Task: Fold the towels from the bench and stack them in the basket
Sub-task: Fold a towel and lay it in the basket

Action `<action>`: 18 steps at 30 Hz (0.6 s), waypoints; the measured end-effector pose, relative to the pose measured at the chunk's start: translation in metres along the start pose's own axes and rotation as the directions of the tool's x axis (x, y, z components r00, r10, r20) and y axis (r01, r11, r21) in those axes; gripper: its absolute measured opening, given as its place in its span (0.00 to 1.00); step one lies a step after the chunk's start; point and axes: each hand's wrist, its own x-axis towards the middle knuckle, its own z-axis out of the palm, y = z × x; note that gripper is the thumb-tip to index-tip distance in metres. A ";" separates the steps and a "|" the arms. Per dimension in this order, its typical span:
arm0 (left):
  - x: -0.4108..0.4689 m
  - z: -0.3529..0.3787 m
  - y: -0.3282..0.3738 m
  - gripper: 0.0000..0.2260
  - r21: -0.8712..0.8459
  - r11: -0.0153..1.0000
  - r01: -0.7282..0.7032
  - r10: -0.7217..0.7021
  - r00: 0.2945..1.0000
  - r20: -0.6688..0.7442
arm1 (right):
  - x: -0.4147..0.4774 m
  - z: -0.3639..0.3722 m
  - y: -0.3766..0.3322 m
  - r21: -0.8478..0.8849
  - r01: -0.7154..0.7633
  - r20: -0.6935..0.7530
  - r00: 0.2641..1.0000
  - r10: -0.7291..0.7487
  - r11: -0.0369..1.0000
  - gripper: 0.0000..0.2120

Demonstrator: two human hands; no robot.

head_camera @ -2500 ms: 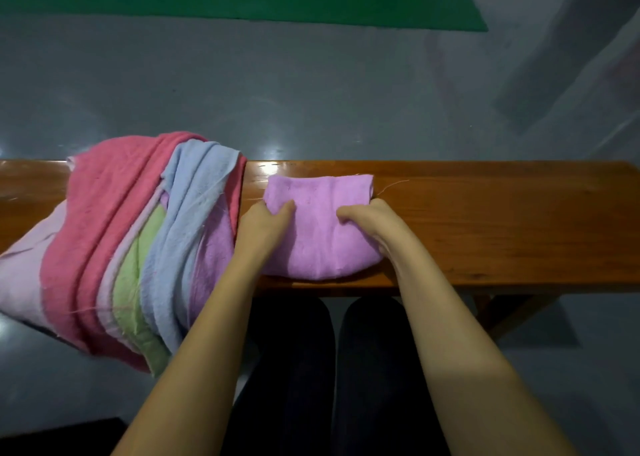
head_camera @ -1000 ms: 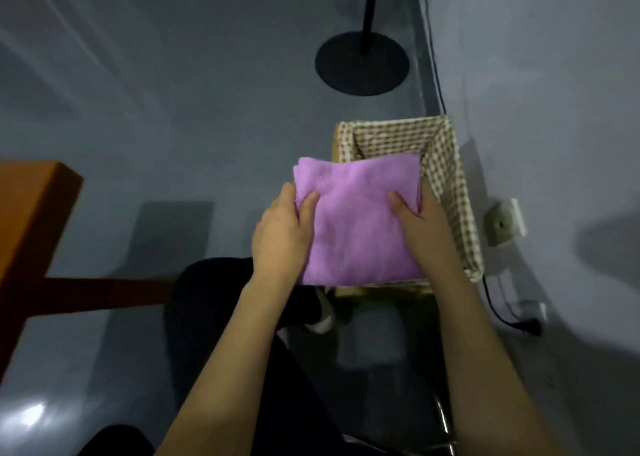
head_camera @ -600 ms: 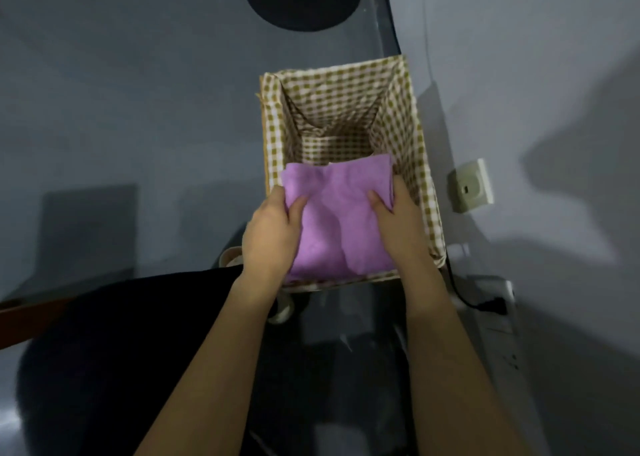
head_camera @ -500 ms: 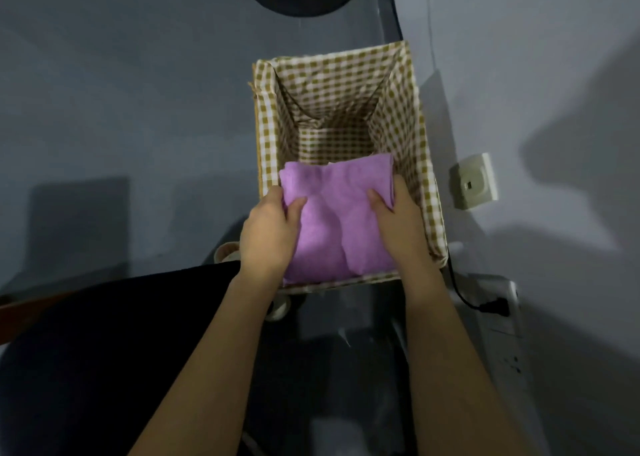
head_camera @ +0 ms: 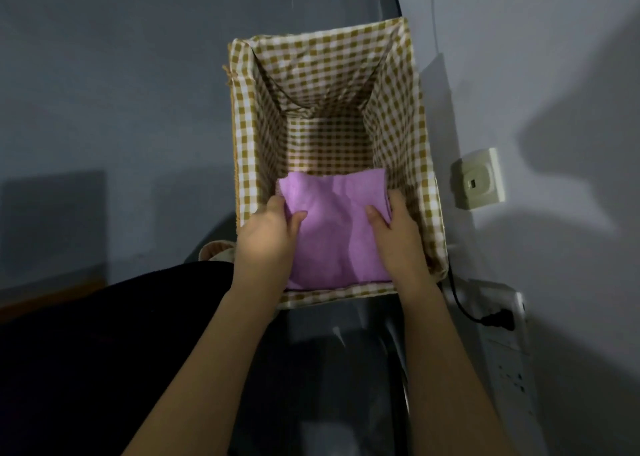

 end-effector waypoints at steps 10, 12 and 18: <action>-0.017 0.007 -0.004 0.18 0.122 0.980 -0.156 0.165 0.984 -0.071 | 0.004 0.005 0.010 -0.367 -0.054 -0.064 0.997 0.033 0.929 0.20; -0.016 0.004 -0.006 0.19 0.218 0.940 -0.261 0.267 0.964 0.002 | 0.000 0.004 0.004 -0.446 -0.032 -0.115 0.993 -0.022 0.895 0.21; -0.022 -0.021 0.000 0.14 0.174 0.953 -0.250 0.245 0.968 0.050 | -0.017 0.003 -0.031 -0.398 0.167 -0.043 0.979 -0.200 0.902 0.09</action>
